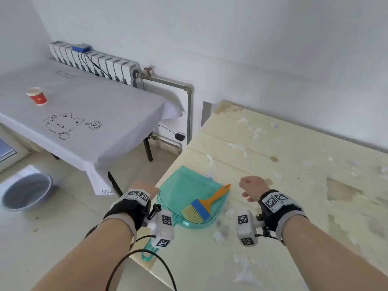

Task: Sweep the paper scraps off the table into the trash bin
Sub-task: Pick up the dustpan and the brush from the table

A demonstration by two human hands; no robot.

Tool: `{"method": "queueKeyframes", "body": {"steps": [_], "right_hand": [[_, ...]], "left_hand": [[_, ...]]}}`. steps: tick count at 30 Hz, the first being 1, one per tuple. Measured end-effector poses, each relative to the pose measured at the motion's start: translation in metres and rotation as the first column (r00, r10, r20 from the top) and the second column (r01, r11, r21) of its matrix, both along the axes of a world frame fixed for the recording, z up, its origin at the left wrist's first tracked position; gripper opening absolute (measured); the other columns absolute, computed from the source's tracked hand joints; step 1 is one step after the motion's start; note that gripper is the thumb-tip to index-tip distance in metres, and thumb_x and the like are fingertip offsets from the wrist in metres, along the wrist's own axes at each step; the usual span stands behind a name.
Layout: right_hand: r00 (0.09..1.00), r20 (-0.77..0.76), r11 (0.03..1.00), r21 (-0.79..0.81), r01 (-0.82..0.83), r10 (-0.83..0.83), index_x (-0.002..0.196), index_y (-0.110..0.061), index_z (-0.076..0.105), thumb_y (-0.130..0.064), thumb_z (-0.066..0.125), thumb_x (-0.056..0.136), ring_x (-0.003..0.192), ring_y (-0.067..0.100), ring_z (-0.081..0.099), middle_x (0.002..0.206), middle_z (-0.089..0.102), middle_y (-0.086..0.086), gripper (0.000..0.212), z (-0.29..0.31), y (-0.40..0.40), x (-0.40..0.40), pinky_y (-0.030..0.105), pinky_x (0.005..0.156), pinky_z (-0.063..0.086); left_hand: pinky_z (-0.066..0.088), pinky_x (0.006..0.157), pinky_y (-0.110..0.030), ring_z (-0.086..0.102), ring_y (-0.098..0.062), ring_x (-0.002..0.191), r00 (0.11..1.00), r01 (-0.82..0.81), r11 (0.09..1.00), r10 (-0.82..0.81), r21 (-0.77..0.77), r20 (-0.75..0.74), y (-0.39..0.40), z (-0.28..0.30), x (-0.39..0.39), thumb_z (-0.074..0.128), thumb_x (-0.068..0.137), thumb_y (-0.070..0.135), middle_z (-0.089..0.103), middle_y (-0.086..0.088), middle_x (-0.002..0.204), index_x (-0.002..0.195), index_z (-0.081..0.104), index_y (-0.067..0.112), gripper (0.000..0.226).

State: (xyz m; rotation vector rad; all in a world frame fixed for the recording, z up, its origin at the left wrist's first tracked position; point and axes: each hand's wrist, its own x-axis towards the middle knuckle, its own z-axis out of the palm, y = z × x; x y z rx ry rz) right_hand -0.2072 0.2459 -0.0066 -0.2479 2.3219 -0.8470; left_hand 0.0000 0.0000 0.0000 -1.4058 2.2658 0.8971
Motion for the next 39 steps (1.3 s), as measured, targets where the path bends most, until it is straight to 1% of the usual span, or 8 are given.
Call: {"method": "queueKeyframes", "body": {"steps": [2,5,11,15,20,26,30,39], "right_hand": [[0.999,-0.028,0.997,0.061,-0.039,0.041,0.136,-0.009,0.049,-0.018,0.046,0.095,0.097,0.024,0.061,0.118,0.060,0.009,0.042,-0.005,-0.008,-0.001,0.034,0.077,0.051],[0.978,-0.066,0.967,0.171,-0.187,0.200,0.142,-0.010,0.041,-0.018,0.042,0.098,0.120,0.023,0.050,0.145,0.044,0.011,0.045,-0.012,-0.017,-0.003,0.030,0.098,0.039],[0.930,-0.099,0.911,0.262,-0.319,0.354,0.147,-0.015,0.034,-0.014,0.038,0.099,0.137,0.024,0.037,0.156,0.027,0.005,0.048,-0.039,-0.034,-0.008,0.024,0.102,0.033],[0.828,-0.129,0.776,0.452,-0.440,0.545,0.136,-0.008,0.048,-0.016,0.046,0.094,0.127,0.027,0.048,0.141,0.048,0.012,0.043,-0.044,-0.041,-0.012,0.029,0.099,0.039],[0.793,-0.119,0.732,0.484,-0.479,0.597,0.091,0.003,0.066,-0.013,0.056,0.084,0.075,0.022,0.050,0.088,0.058,0.023,0.020,-0.039,-0.039,-0.015,0.022,0.055,0.035],[0.938,0.086,0.941,-0.012,-0.337,0.337,0.100,-0.005,0.070,-0.006,0.063,0.086,0.059,0.015,0.049,0.066,0.061,0.005,0.016,-0.018,-0.030,-0.019,0.021,0.054,0.041],[0.946,0.236,0.926,-0.354,-0.131,0.224,0.083,-0.008,0.061,-0.002,0.055,0.088,0.043,0.011,0.046,0.054,0.054,0.004,0.010,0.010,-0.042,-0.018,0.024,0.047,0.029],[0.900,0.237,0.860,-0.454,-0.231,0.367,0.092,-0.015,0.067,-0.015,0.061,0.091,0.040,0.008,0.049,0.061,0.065,0.003,0.007,0.038,-0.058,0.010,0.018,0.042,0.033]], "left_hand": [[0.049,0.094,-0.033,0.062,-0.026,0.104,0.998,-0.062,0.989,0.058,0.135,0.034,-0.001,-0.010,0.001,0.056,0.088,0.042,0.062,-0.011,0.112,0.106,0.057,0.010,0.036],[0.054,0.072,-0.032,0.063,-0.025,0.092,0.989,-0.144,0.926,0.143,0.349,0.028,0.008,-0.015,0.003,0.061,0.084,0.050,0.062,-0.013,0.117,0.125,0.052,0.006,0.061],[0.045,0.063,-0.024,0.059,-0.014,0.075,0.990,-0.076,0.934,0.028,0.349,0.140,0.027,-0.018,0.008,0.073,0.068,0.060,0.065,-0.001,0.090,0.090,0.062,0.014,0.053],[0.052,0.071,-0.031,0.067,-0.018,0.082,0.992,-0.109,0.900,0.074,0.422,0.098,0.036,-0.018,0.009,0.077,0.071,0.046,0.072,-0.002,0.091,0.089,0.065,0.017,0.036],[0.045,0.103,-0.042,0.059,-0.032,0.117,0.992,-0.122,0.896,0.126,0.426,0.019,0.049,-0.016,0.004,0.067,0.086,0.029,0.064,-0.018,0.121,0.120,0.061,-0.001,0.046],[0.047,0.101,-0.039,0.065,-0.024,0.106,0.996,0.044,0.920,-0.011,0.390,-0.089,0.057,0.000,0.003,0.070,0.082,0.023,0.072,-0.005,0.106,0.102,0.070,0.016,0.021],[0.046,0.102,-0.042,0.065,-0.028,0.107,0.993,0.046,0.926,-0.004,0.375,-0.114,0.054,0.023,0.000,0.069,0.082,0.016,0.071,-0.009,0.108,0.107,0.069,0.012,0.025],[0.056,0.086,-0.036,0.070,-0.023,0.086,0.944,0.170,0.935,-0.064,0.311,-0.323,0.043,0.051,-0.023,0.070,0.080,0.009,0.073,-0.008,0.096,0.082,0.066,0.020,0.013]]}}
